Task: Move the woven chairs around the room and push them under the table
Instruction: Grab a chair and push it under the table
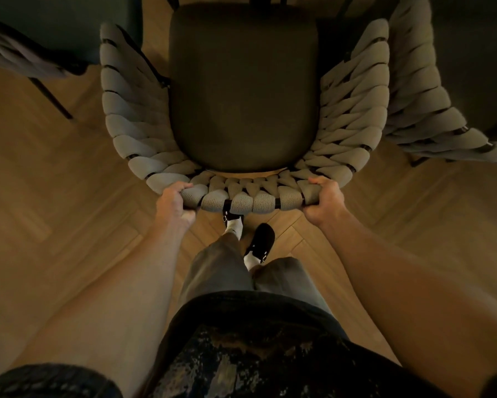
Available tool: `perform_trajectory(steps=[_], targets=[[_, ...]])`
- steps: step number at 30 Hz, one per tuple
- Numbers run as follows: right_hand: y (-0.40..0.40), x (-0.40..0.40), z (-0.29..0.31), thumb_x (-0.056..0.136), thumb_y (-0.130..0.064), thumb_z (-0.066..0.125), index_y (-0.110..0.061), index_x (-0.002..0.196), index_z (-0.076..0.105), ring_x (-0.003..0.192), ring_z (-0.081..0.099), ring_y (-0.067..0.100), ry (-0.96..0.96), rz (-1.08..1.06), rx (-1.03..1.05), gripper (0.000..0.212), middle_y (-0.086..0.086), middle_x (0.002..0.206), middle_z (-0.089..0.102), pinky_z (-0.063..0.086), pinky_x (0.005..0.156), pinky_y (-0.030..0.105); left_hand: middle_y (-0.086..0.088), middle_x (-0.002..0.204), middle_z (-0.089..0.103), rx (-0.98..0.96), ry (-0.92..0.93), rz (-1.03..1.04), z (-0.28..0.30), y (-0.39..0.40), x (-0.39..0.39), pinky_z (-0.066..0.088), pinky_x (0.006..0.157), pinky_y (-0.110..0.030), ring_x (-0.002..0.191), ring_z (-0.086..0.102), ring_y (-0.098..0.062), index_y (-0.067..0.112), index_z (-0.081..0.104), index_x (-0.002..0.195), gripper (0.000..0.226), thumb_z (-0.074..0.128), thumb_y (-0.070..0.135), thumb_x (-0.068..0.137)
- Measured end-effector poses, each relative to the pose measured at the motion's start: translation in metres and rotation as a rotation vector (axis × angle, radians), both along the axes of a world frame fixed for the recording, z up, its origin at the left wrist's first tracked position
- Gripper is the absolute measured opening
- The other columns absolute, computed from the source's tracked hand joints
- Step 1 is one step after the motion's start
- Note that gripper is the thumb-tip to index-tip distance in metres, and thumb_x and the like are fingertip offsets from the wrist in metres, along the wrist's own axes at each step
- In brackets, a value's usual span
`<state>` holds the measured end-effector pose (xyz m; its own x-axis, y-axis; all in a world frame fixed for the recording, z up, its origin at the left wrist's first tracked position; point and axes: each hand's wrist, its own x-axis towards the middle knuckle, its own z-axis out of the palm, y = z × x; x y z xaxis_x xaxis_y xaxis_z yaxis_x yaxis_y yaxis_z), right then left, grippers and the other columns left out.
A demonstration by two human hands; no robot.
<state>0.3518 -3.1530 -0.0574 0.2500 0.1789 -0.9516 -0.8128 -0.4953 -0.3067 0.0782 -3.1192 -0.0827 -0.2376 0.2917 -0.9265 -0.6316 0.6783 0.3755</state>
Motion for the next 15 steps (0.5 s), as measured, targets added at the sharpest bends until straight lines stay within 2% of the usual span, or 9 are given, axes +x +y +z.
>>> perform_trajectory(steps=[3, 5, 8, 10, 11, 13, 15], targets=[[0.020, 0.004, -0.001, 0.091, 0.004, 0.058, -0.009, 0.111, 0.055, 0.104, 0.067, 0.043, 0.011, 0.030, -0.005, 0.024, 0.021, 0.120, 0.062, 0.057, 0.085, 0.062, -0.019, 0.127, 0.053, 0.003, 0.003, -0.003, 0.001, 0.015, 0.002, 0.051, 0.099, -0.053, 0.117, 0.059, -0.038, 0.003, 0.049, 0.132, 0.050, 0.059, -0.005, 0.084], [0.033, 0.004, 0.001, 0.092, 0.002, 0.058, -0.009, 0.113, 0.053, 0.103, 0.067, 0.044, 0.015, 0.060, -0.006, 0.025, 0.021, 0.120, 0.063, 0.058, 0.080, 0.062, -0.020, 0.129, 0.052, -0.007, 0.006, -0.023, 0.003, 0.029, -0.001, 0.052, 0.097, -0.054, 0.115, 0.059, -0.039, 0.005, 0.046, 0.137, 0.055, 0.059, -0.004, 0.085], [0.055, 0.001, 0.001, 0.092, 0.000, 0.058, -0.010, 0.127, 0.050, 0.102, 0.068, 0.045, 0.012, 0.093, -0.022, 0.037, 0.022, 0.121, 0.064, 0.059, 0.072, 0.062, -0.020, 0.119, 0.054, -0.011, -0.001, -0.046, 0.004, 0.052, -0.003, 0.053, 0.094, -0.054, 0.107, 0.061, -0.038, 0.006, 0.050, 0.122, 0.036, 0.056, -0.005, 0.088], [0.068, -0.003, 0.002, 0.092, -0.001, 0.058, -0.011, 0.131, 0.049, 0.103, 0.068, 0.045, 0.015, 0.118, -0.031, 0.042, 0.022, 0.122, 0.064, 0.058, 0.076, 0.065, -0.017, 0.111, 0.053, -0.023, 0.004, -0.059, 0.005, 0.068, -0.005, 0.052, 0.088, -0.050, 0.098, 0.060, -0.036, 0.008, 0.050, 0.106, 0.022, 0.056, -0.005, 0.089], [0.073, -0.004, 0.001, 0.091, -0.001, 0.057, -0.012, 0.132, 0.048, 0.103, 0.069, 0.045, 0.008, 0.126, -0.036, 0.043, 0.022, 0.122, 0.064, 0.056, 0.080, 0.067, -0.016, 0.108, 0.053, -0.024, 0.011, -0.070, 0.005, 0.075, -0.005, 0.052, 0.086, -0.049, 0.095, 0.060, -0.034, 0.008, 0.050, 0.106, 0.021, 0.056, -0.004, 0.090], [0.080, -0.004, -0.001, 0.091, -0.001, 0.058, -0.012, 0.133, 0.048, 0.102, 0.069, 0.045, -0.004, 0.125, -0.054, 0.045, 0.021, 0.122, 0.064, 0.055, 0.085, 0.067, -0.015, 0.107, 0.053, -0.028, 0.025, -0.081, 0.003, 0.083, -0.005, 0.051, 0.085, -0.048, 0.094, 0.059, -0.032, 0.006, 0.052, 0.117, 0.029, 0.056, -0.003, 0.090], [0.083, -0.003, -0.002, 0.090, -0.001, 0.059, -0.013, 0.129, 0.048, 0.103, 0.068, 0.043, -0.016, 0.130, -0.079, 0.042, 0.020, 0.121, 0.064, 0.057, 0.084, 0.063, -0.017, 0.114, 0.053, -0.033, 0.031, -0.090, -0.001, 0.083, -0.004, 0.052, 0.088, -0.049, 0.100, 0.060, -0.034, 0.005, 0.049, 0.131, 0.044, 0.057, -0.002, 0.089]])
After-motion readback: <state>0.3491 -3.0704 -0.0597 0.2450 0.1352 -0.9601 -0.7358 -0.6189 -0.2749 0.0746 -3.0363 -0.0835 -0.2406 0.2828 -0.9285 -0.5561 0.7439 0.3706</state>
